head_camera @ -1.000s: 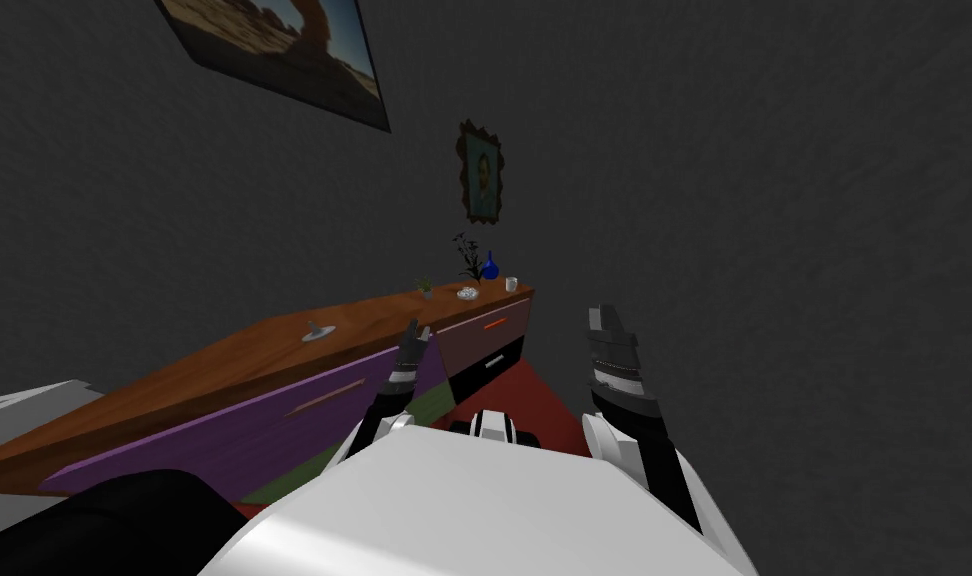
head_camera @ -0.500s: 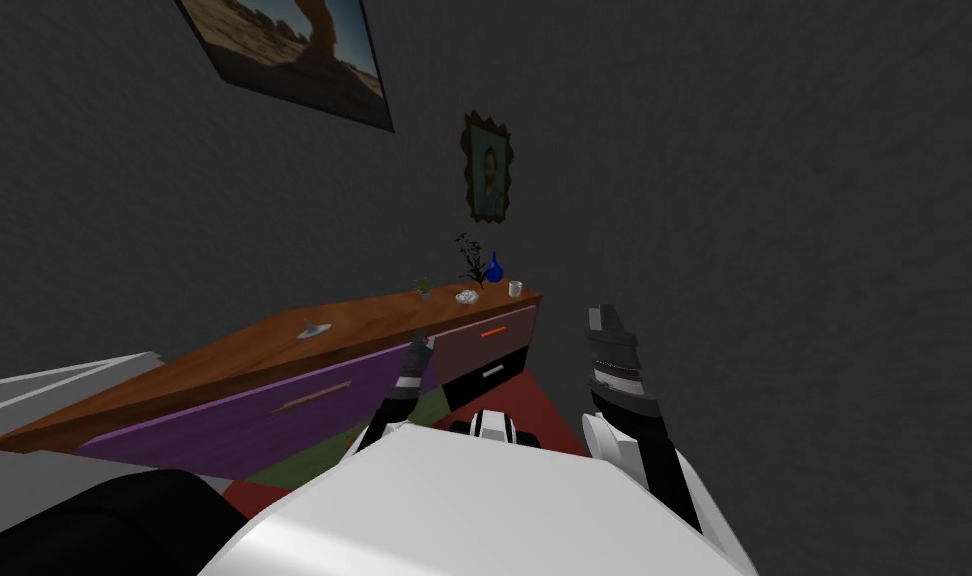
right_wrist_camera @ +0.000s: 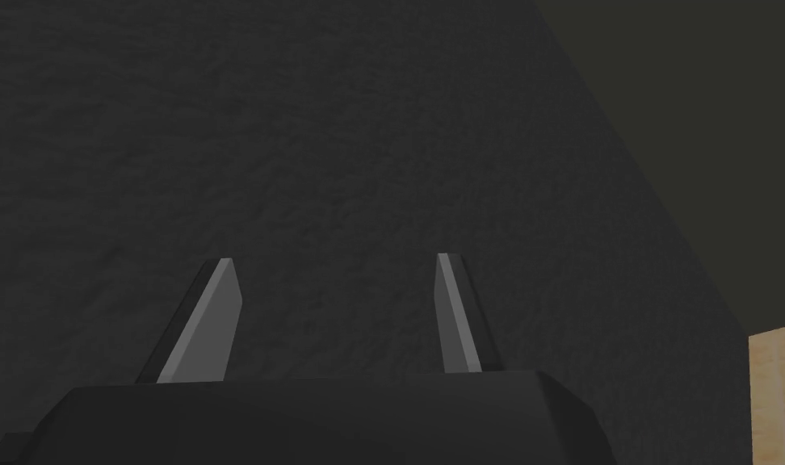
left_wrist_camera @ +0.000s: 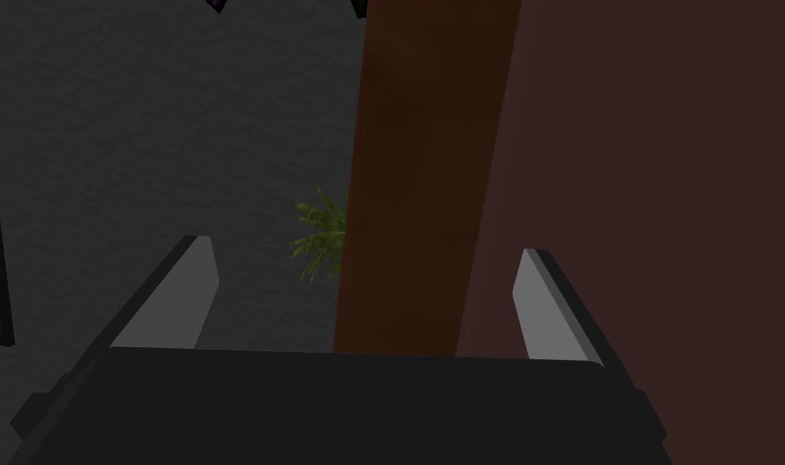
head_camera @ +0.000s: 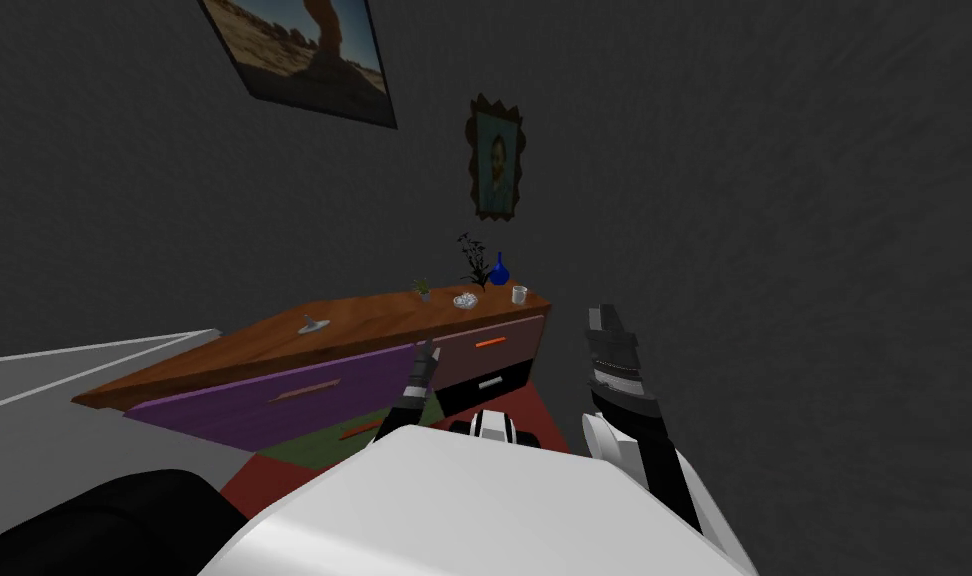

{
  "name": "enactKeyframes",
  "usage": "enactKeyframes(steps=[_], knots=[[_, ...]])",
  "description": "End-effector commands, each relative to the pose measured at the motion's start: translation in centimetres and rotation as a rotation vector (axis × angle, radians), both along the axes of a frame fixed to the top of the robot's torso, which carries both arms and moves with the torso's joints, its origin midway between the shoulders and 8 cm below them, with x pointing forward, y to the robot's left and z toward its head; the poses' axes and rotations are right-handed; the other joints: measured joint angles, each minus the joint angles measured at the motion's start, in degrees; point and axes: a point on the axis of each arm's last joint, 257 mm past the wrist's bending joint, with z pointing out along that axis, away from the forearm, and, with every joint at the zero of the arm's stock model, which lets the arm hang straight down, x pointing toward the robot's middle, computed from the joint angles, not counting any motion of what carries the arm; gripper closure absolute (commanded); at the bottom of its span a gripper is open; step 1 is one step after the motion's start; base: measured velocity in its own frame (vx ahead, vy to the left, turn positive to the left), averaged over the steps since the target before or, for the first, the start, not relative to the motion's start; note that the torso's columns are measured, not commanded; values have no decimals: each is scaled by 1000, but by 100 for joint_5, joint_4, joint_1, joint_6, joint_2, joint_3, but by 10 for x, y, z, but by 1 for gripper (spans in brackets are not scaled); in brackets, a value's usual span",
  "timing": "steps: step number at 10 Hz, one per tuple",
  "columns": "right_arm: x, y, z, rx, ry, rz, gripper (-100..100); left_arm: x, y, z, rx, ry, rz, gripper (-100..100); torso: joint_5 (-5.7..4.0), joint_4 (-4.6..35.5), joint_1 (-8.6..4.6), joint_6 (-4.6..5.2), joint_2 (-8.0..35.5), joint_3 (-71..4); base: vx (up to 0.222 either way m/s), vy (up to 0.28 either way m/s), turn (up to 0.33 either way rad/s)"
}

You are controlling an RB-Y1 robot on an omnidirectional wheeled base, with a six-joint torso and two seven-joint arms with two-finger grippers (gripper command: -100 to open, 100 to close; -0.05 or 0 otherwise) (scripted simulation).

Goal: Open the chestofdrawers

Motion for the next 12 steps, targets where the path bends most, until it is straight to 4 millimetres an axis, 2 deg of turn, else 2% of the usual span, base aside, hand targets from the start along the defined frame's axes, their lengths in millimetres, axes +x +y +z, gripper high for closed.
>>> enactKeyframes(steps=[1,8,9,12], knots=[[0,0,0,0,0,0,0,-2,-9,-29,-28,68,-6,-100,2,3,6,0,9,6,130,-195,211],[0,0,0,0,0,0,0,-14,-37,-98,-126,226,-9,-100,1,-1,3,-1,-6,-2,112,-172,206],[0,0,0,0,0,0,0,-16,-48,-110,-170,252,0,-100,1,-1,2,-1,-6,-3,91,-201,278],[0,0,0,0,0,0,0,-14,-63,-118,-245,265,24,-100,6,1,23,0,3,3,53,-136,105]])
